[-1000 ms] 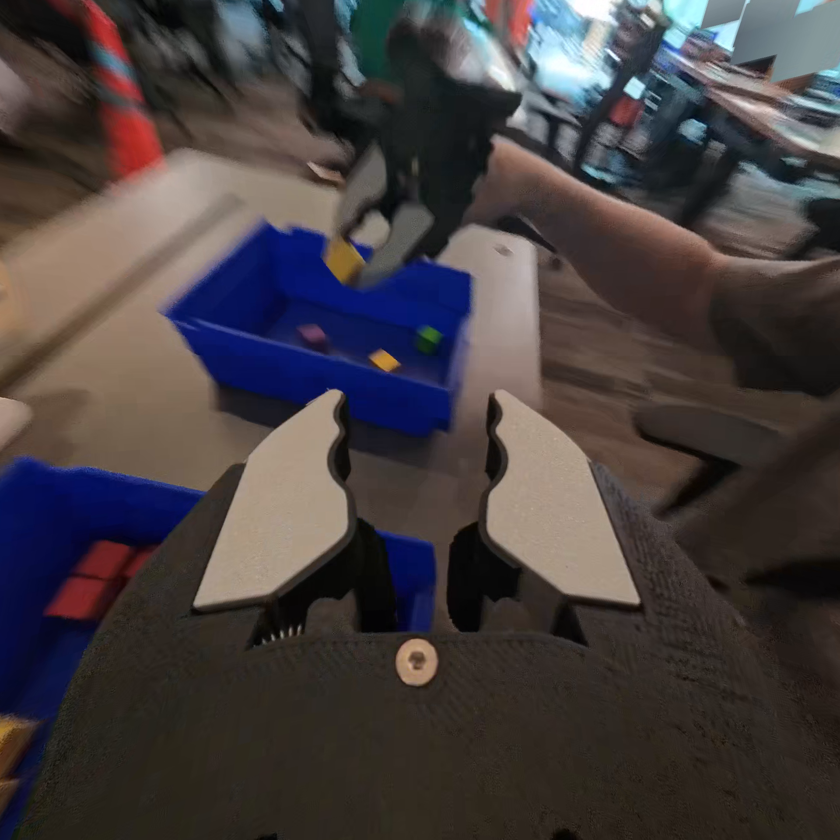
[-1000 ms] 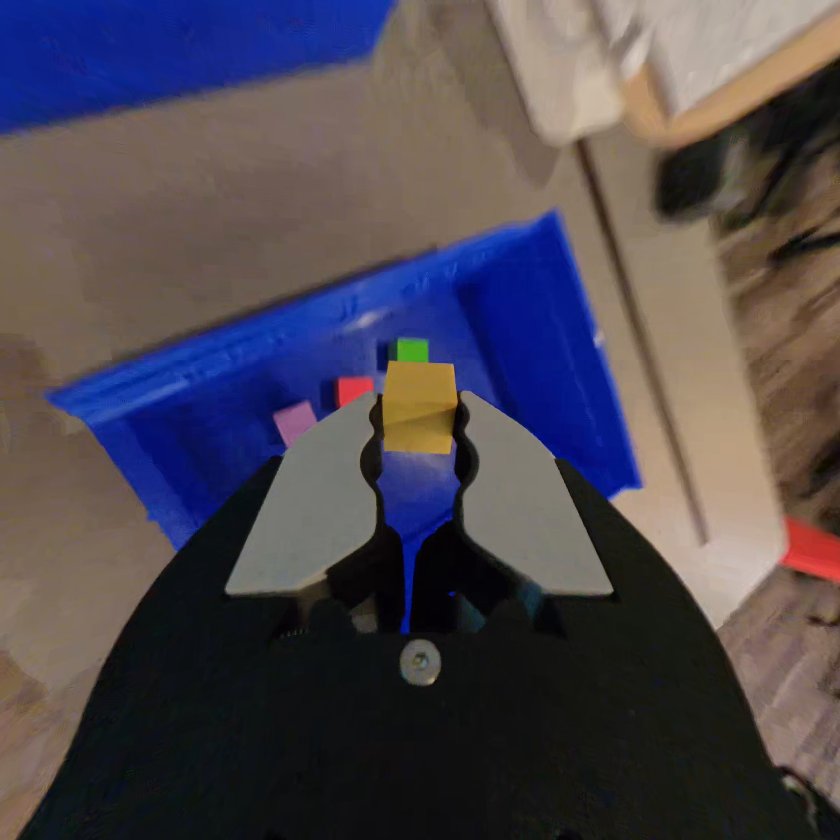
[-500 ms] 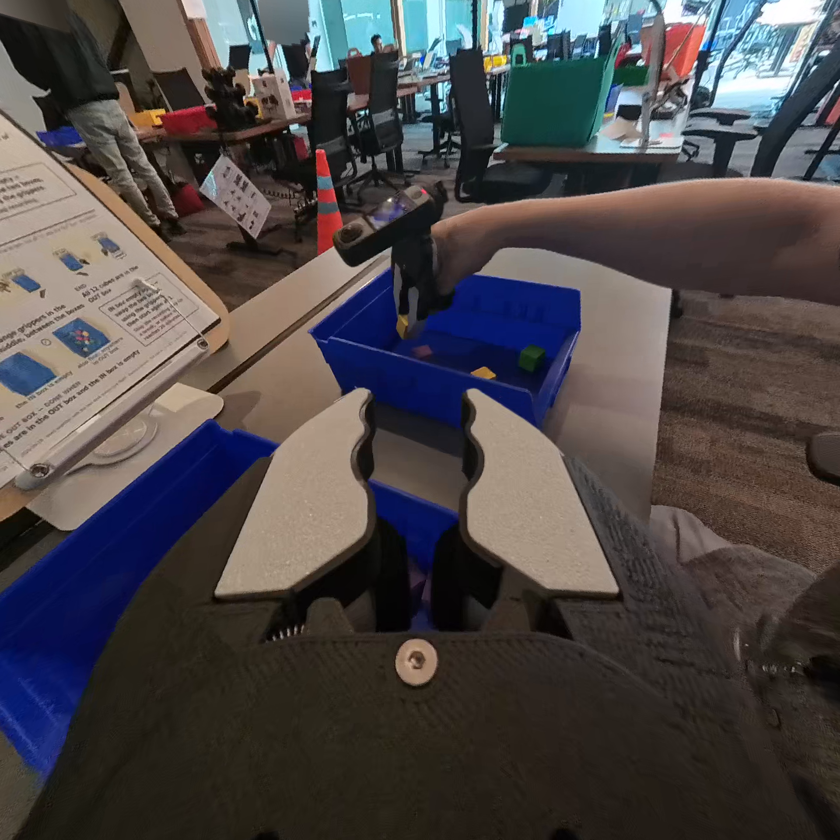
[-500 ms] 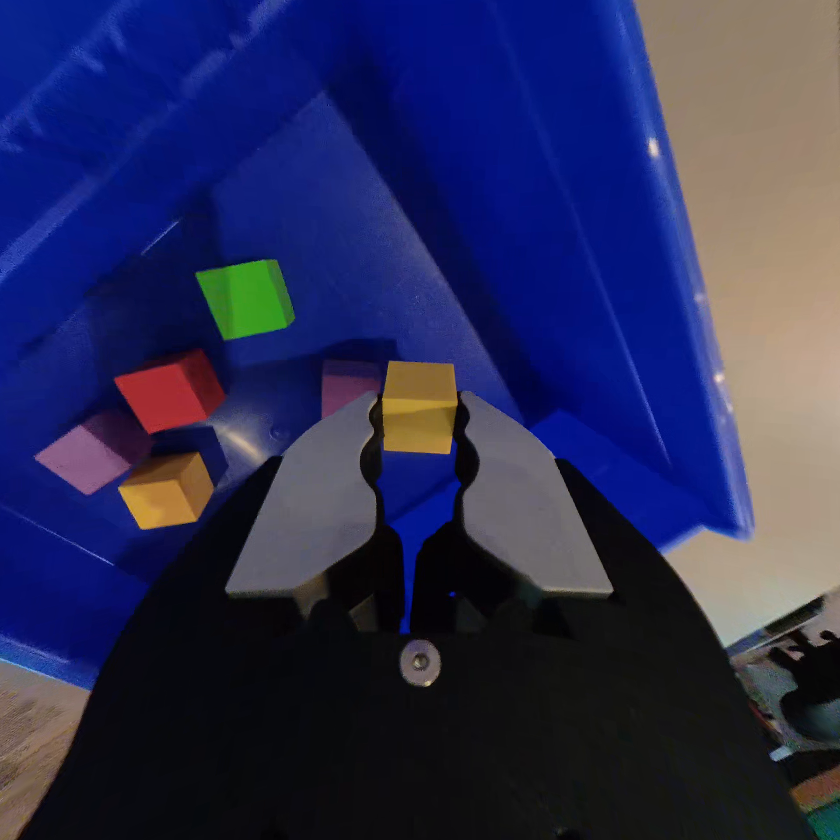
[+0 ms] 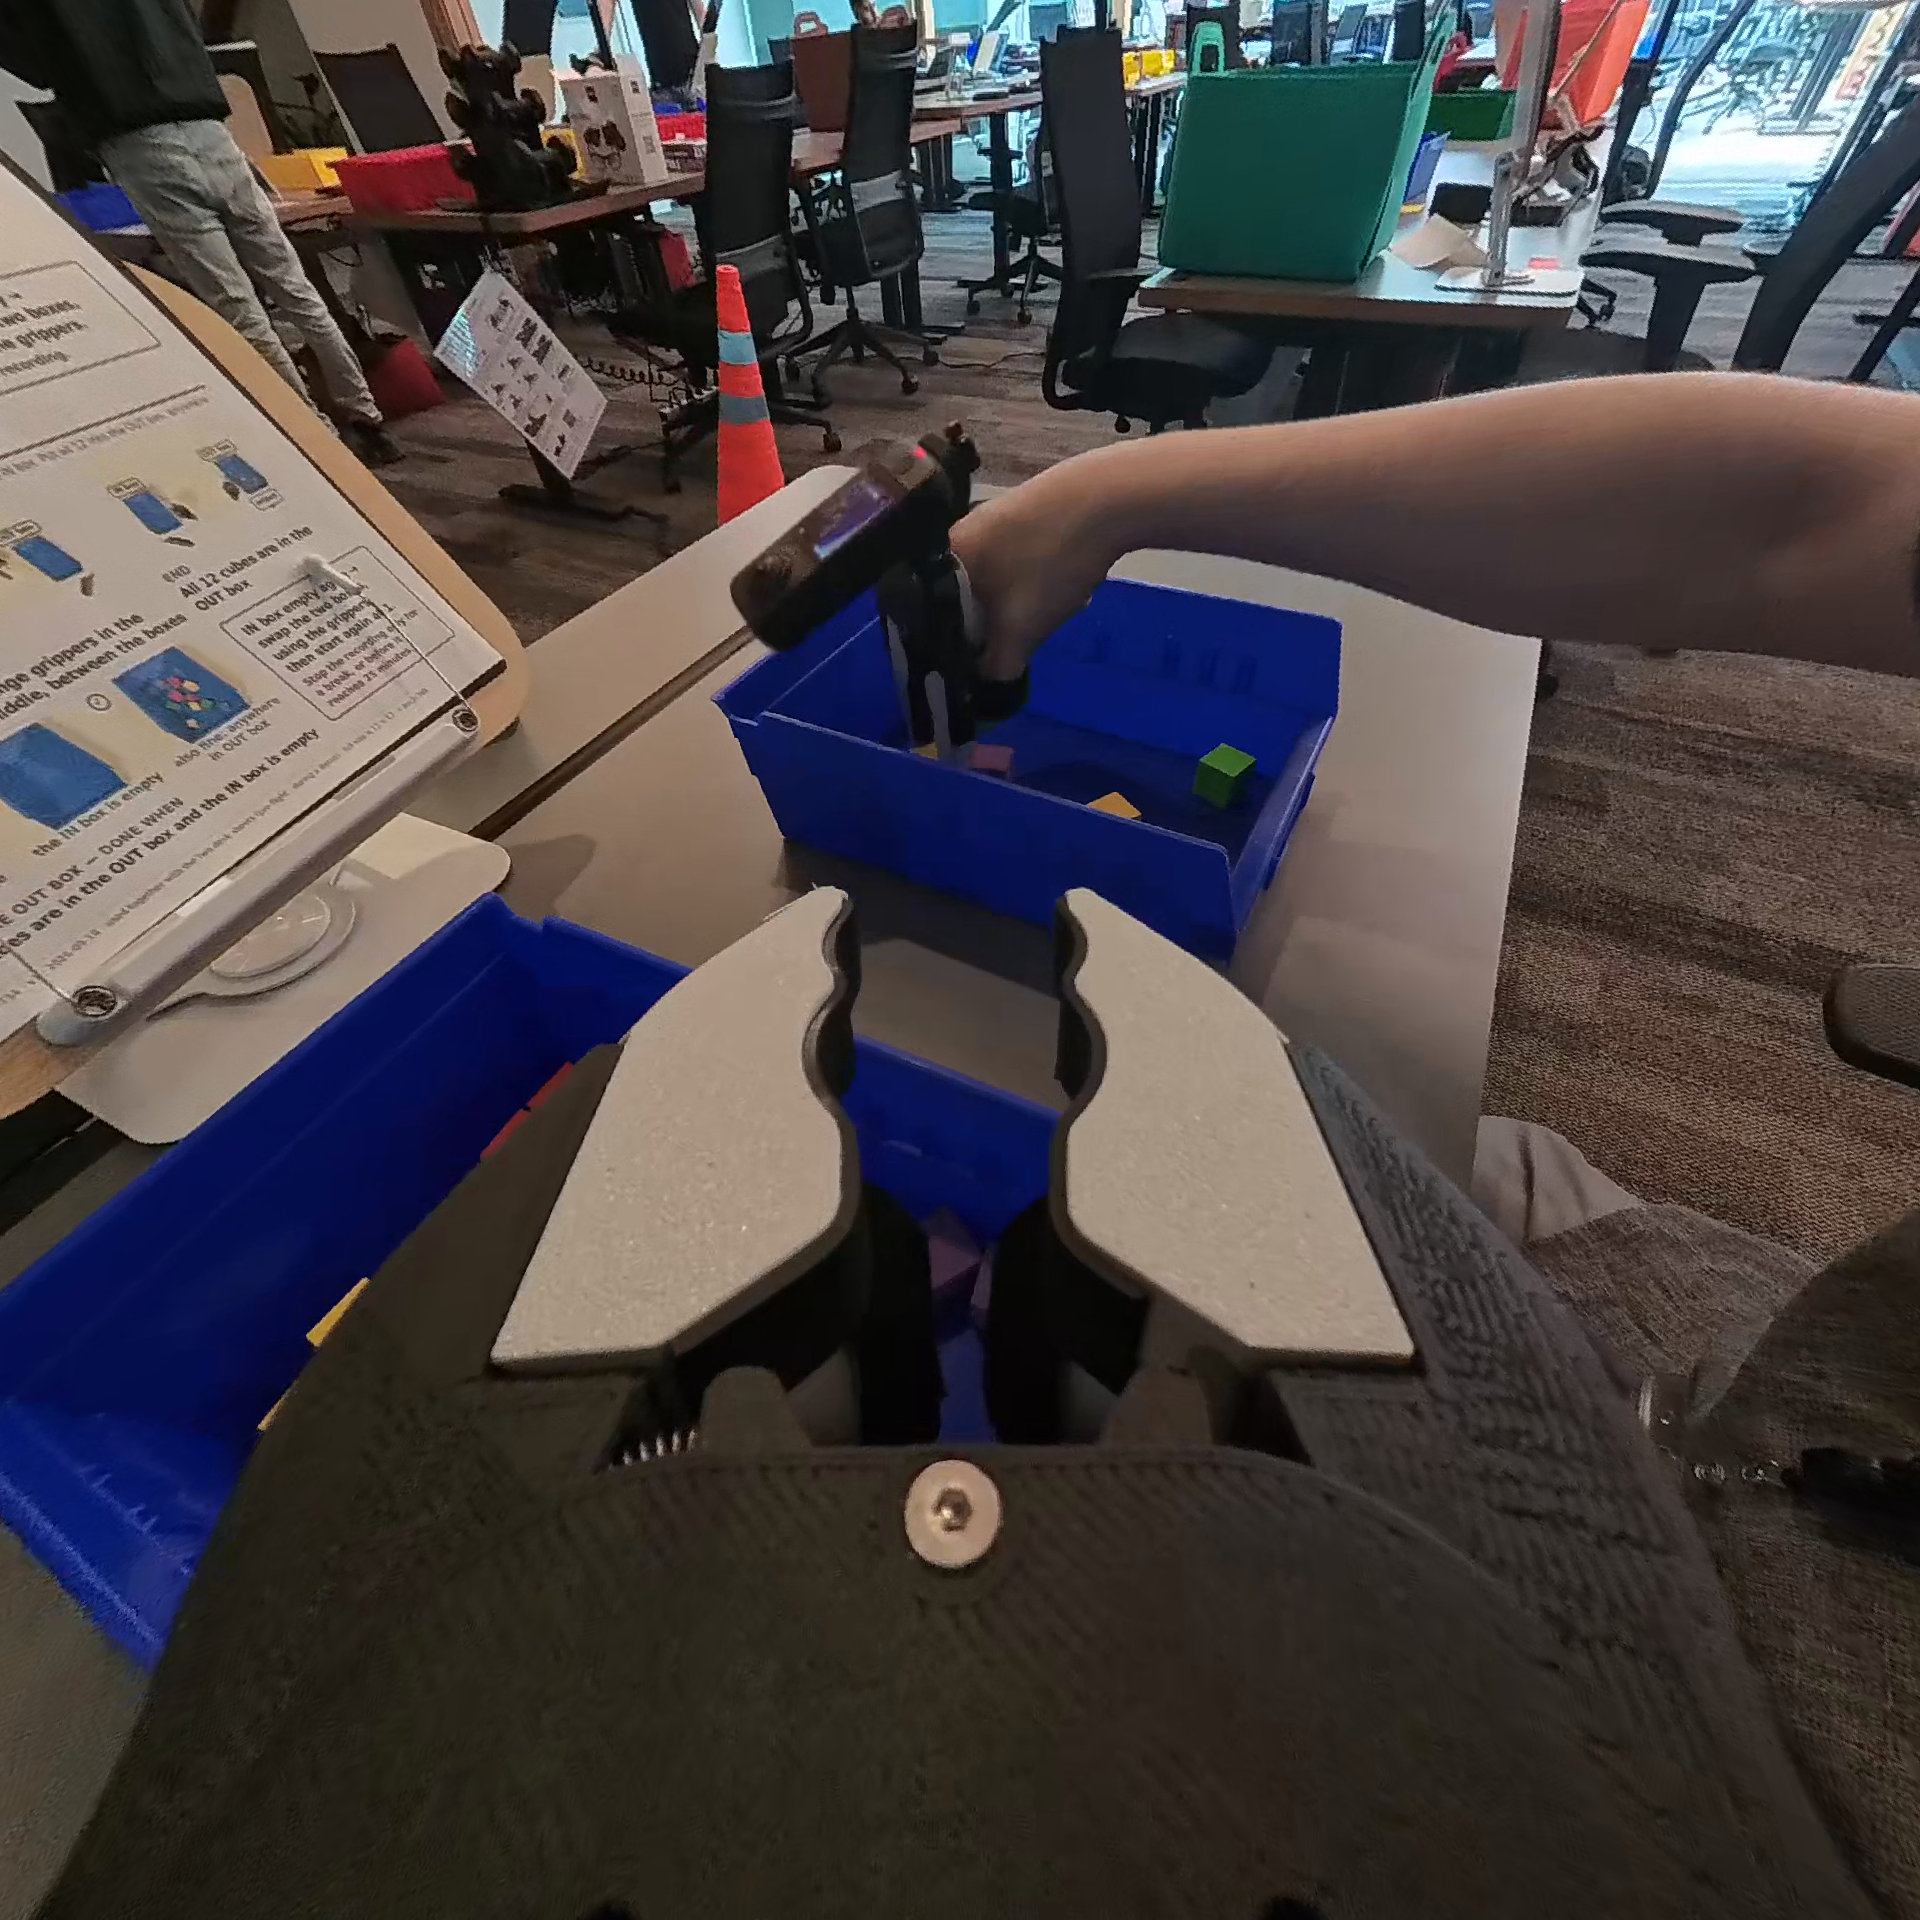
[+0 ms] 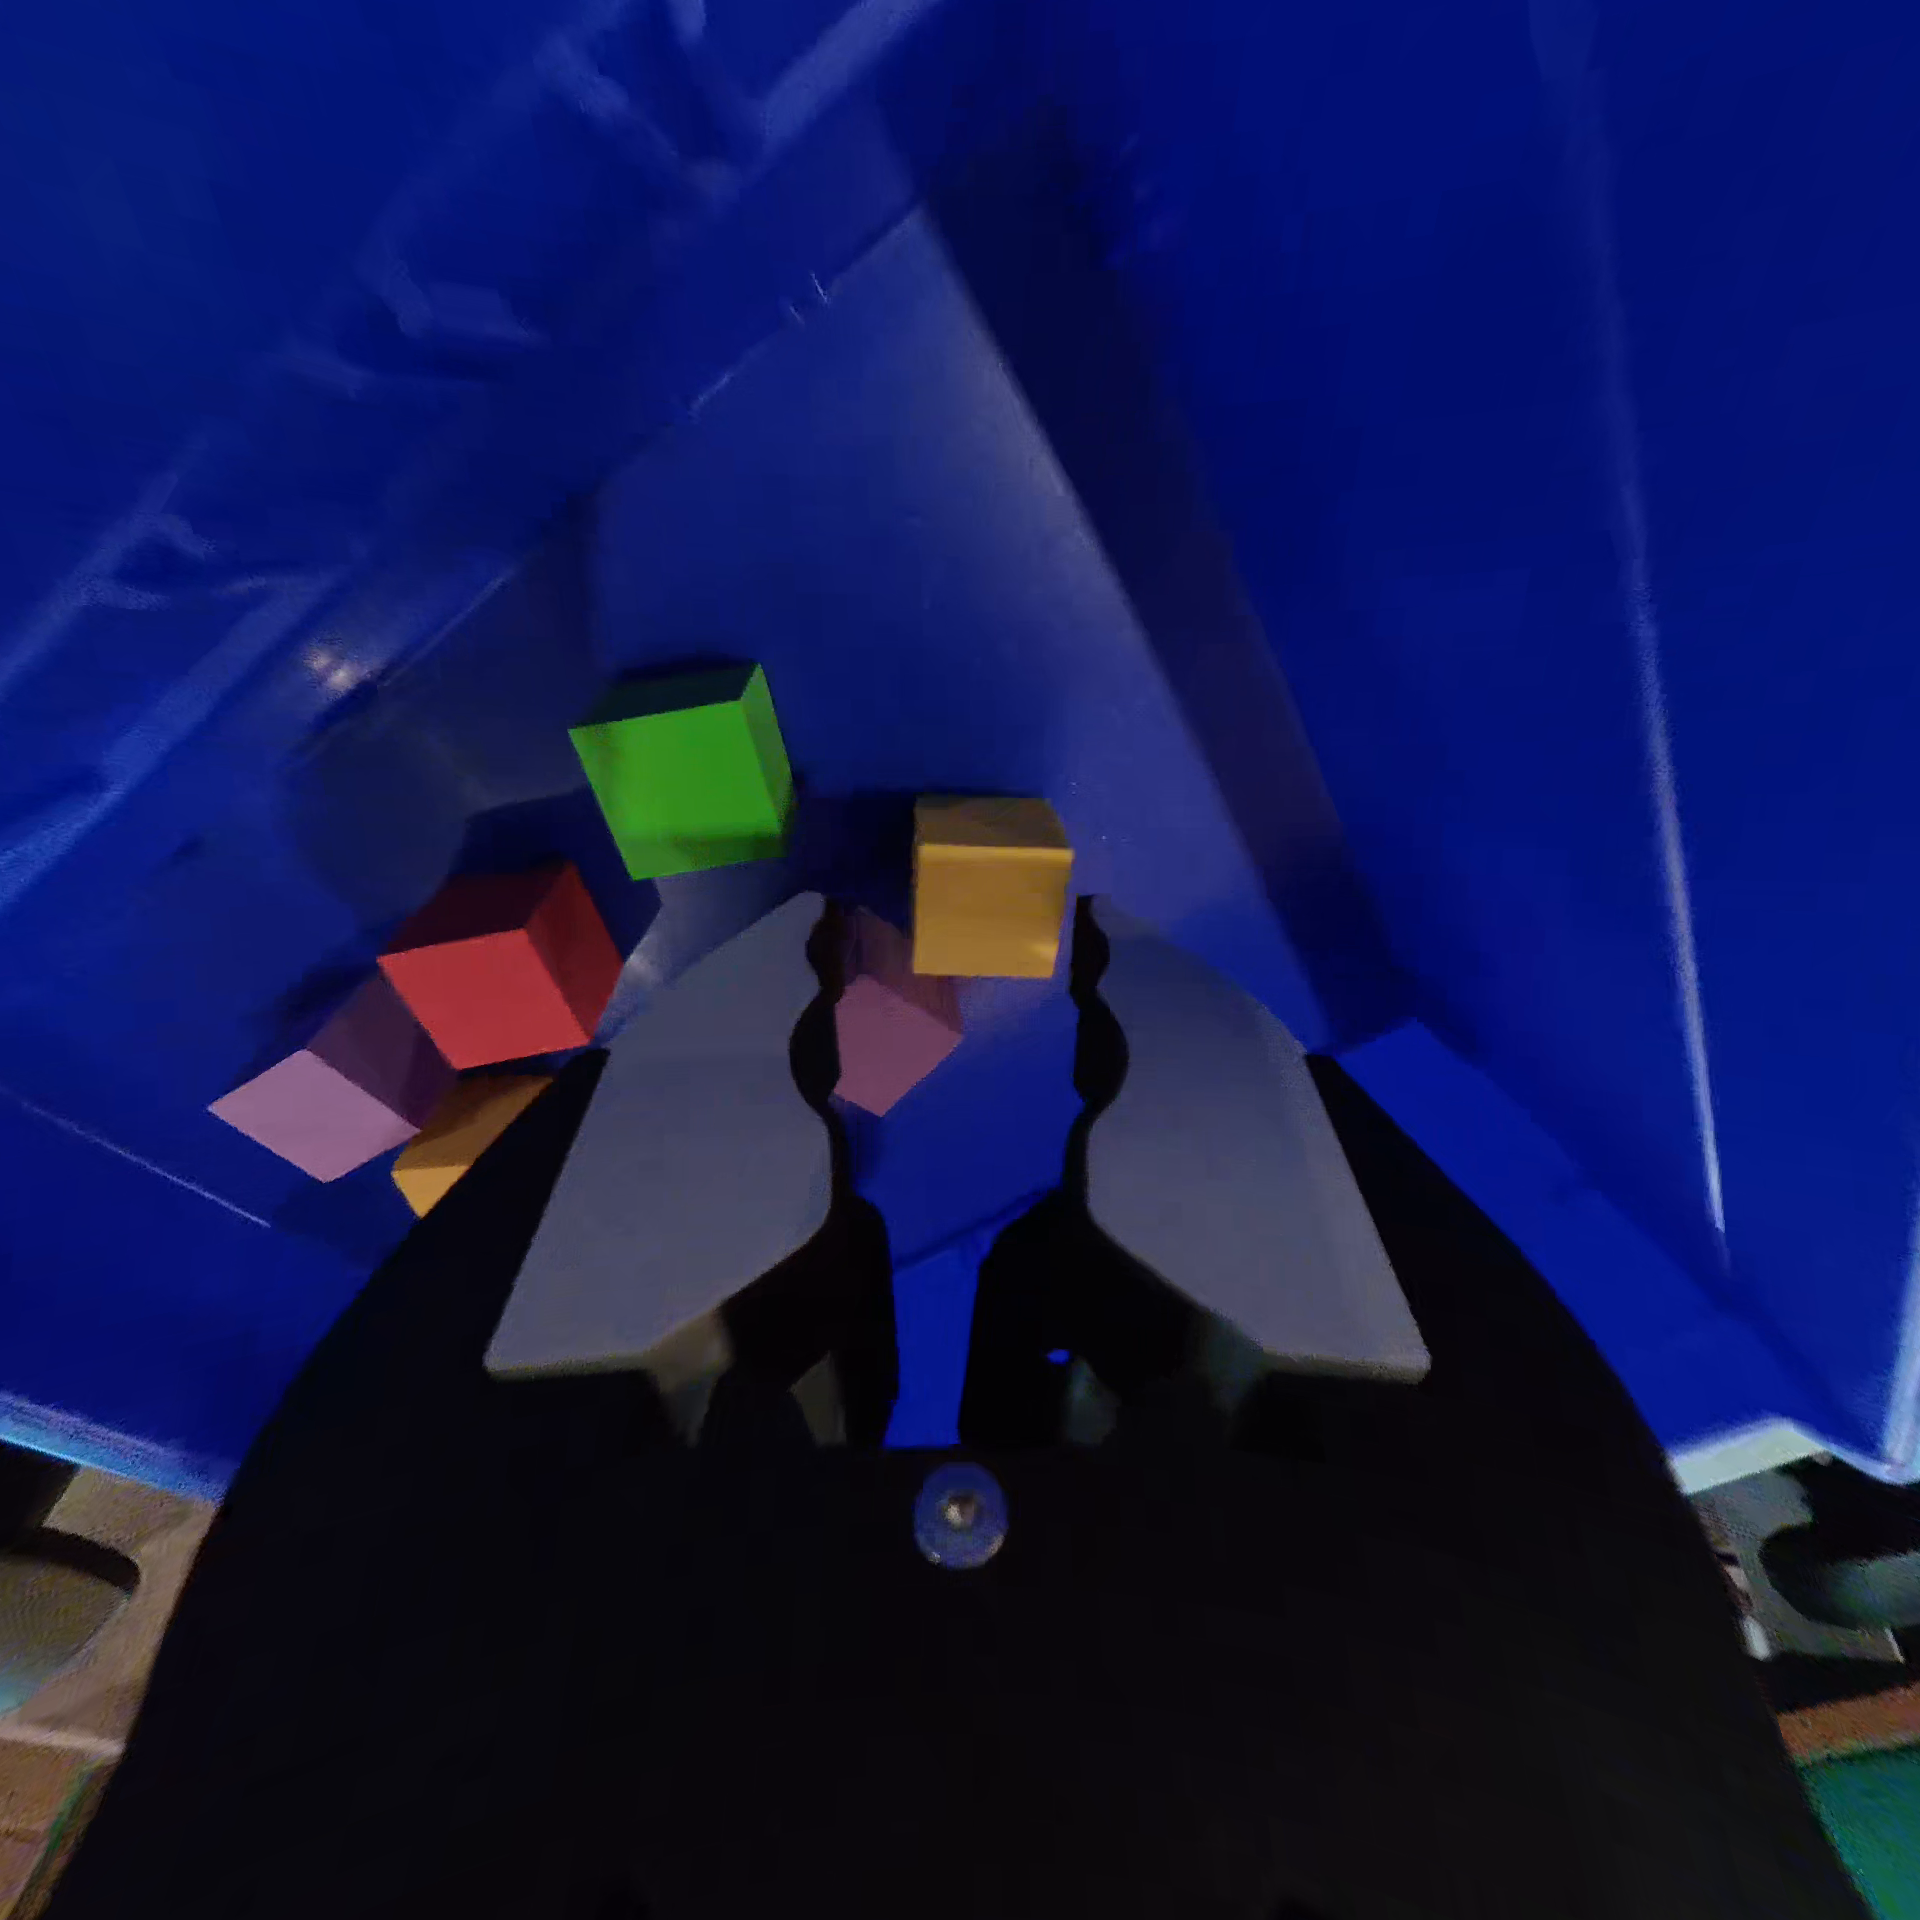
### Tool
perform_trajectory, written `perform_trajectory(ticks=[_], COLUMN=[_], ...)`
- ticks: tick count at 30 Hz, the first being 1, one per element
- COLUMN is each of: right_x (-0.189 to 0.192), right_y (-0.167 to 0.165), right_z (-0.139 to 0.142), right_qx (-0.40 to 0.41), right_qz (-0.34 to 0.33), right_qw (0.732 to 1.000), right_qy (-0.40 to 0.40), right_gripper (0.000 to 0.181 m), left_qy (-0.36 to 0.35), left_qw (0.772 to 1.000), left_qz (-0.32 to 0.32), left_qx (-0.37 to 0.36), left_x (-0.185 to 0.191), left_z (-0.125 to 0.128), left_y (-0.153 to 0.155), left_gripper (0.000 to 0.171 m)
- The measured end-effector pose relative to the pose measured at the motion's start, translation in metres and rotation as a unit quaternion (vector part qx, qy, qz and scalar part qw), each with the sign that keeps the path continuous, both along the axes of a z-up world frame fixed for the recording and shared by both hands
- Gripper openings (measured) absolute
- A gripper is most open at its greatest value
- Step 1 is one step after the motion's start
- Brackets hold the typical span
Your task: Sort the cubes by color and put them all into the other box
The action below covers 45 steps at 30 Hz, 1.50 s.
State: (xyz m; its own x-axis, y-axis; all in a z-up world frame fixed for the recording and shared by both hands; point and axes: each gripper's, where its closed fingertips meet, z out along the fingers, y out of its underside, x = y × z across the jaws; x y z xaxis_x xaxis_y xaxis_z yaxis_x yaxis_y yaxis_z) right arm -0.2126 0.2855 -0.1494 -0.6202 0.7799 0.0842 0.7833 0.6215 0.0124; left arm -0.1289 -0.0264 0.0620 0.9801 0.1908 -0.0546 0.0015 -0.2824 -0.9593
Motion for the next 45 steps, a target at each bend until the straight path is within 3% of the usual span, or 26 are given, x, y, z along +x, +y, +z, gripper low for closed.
perform_trajectory(ticks=[3, 5, 7, 8, 10, 13, 17, 20, 25, 34, 40, 45], right_x=[-0.002, 0.002, 0.006, 0.008, 0.017, 0.037, 0.064, 0.079, 0.095, 0.112, 0.116, 0.118], right_y=[-0.003, -0.003, -0.005, -0.008, -0.016, -0.027, -0.034, -0.032, -0.029, -0.033, -0.041, -0.049], right_z=[0.016, 0.033, 0.057, 0.070, 0.092, 0.109, 0.106, 0.099, 0.095, 0.090, 0.093, 0.101], right_qx=[-0.014, -0.015, -0.018, -0.025, -0.040, -0.031, -0.006, 0.003, 0.003, 0.004, 0.006, 0.008], right_qz=[-0.002, 0.001, 0.010, 0.012, 0.019, 0.043, 0.074, 0.083, 0.085, 0.103, 0.119, 0.131], right_qw=[1.000, 0.999, 0.995, 0.991, 0.983, 0.973, 0.969, 0.969, 0.968, 0.964, 0.961, 0.956], right_qy=[0.026, 0.048, 0.099, 0.128, 0.177, 0.223, 0.237, 0.234, 0.236, 0.244, 0.250, 0.262], right_gripper=[0.048, 0.049, 0.047, 0.046, 0.043, 0.042, 0.043, 0.044, 0.044, 0.044, 0.044, 0.043], left_qy=[0.006, 0.036, 0.084, 0.087, 0.036, 0.013, 0.068, 0.119, 0.084, 0.099, 0.074, 0.051], left_qw=[0.999, 0.990, 0.961, 0.949, 0.948, 0.942, 0.885, 0.835, 0.823, 0.790, 0.788, 0.778], left_qz=[0.031, 0.125, 0.239, 0.265, 0.239, 0.107, -0.010, -0.047, -0.089, -0.087, -0.093, -0.107], left_qx=[-0.018, -0.053, -0.111, -0.145, -0.206, -0.317, -0.461, -0.535, -0.555, -0.599, -0.604, -0.617], left_x=[-0.013, -0.046, -0.091, -0.107, -0.123, -0.135, -0.155, -0.177, -0.188, -0.205, -0.203, -0.200], left_z=[-0.006, -0.012, -0.015, -0.020, -0.038, -0.071, -0.126, -0.159, -0.185, -0.210, -0.222, -0.222], left_y=[-0.007, -0.027, -0.059, -0.068, -0.060, -0.029, -0.008, -0.005, 0.011, 0.022, 0.023, 0.010], left_gripper=[0.036, 0.036, 0.036, 0.036, 0.039, 0.041, 0.048, 0.050, 0.051, 0.051, 0.046, 0.030])
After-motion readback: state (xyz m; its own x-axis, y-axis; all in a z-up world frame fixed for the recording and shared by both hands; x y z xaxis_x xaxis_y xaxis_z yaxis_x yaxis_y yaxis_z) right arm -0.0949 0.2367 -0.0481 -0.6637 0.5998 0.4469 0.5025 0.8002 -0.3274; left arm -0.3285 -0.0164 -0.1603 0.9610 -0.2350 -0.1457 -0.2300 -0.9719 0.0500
